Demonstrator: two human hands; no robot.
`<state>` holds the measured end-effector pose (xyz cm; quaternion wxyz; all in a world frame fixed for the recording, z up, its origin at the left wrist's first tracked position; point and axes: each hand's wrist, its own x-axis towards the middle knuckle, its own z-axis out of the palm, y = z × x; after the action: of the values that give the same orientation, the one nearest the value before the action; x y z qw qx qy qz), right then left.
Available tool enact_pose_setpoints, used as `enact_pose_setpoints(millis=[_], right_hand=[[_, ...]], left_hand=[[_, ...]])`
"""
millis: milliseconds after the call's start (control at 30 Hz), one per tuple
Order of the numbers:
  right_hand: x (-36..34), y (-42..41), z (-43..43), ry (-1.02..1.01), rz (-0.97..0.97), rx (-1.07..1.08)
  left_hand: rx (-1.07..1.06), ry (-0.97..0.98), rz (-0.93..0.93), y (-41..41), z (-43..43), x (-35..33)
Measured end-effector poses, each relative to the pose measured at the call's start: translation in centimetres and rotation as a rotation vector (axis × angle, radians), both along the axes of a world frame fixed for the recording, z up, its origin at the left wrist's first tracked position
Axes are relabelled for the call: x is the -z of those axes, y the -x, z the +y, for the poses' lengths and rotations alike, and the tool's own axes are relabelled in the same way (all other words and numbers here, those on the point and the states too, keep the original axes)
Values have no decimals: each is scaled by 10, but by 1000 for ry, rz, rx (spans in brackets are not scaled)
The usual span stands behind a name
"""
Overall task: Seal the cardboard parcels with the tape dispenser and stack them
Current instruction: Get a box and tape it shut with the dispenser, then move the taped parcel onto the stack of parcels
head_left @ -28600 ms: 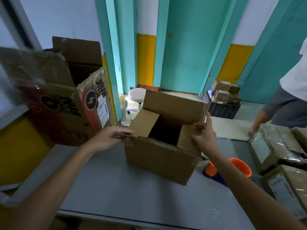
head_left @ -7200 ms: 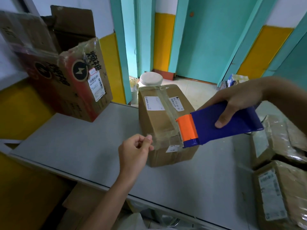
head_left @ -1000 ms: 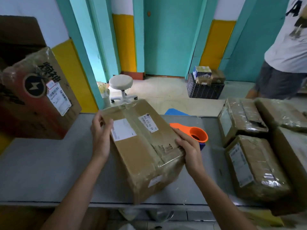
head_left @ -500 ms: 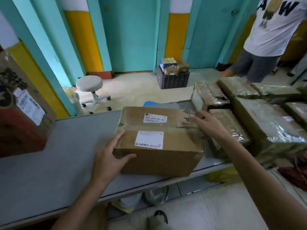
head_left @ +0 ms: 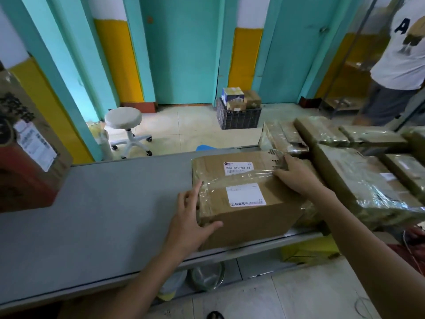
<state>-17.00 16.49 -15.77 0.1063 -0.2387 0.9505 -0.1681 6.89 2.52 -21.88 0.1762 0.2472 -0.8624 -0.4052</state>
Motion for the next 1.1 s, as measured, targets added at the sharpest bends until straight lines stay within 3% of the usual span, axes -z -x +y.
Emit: enact_pose_setpoints(millis=[133, 233, 433, 533, 733, 833, 1100], right_hand=[[-10, 10, -23, -63, 142, -68], [-19, 18, -44, 72, 116, -157], [-20, 48, -93, 67, 109, -302], [-7, 68, -128, -109, -3, -451], [25, 75, -197, -663, -244, -670], [48, 67, -222, -854, -202, -765], [77, 78, -237, -773, -183, -886]], left_hand=[[46, 6, -20, 8, -1, 3], [76, -14, 75, 5, -13, 6], [-216, -197, 335, 26, -64, 18], [-283, -268, 278, 39, -77, 22], [-369, -314, 95, 64, -103, 33], [-419, -313, 14, 74, -115, 31], [-452, -316, -75, 77, -136, 37]])
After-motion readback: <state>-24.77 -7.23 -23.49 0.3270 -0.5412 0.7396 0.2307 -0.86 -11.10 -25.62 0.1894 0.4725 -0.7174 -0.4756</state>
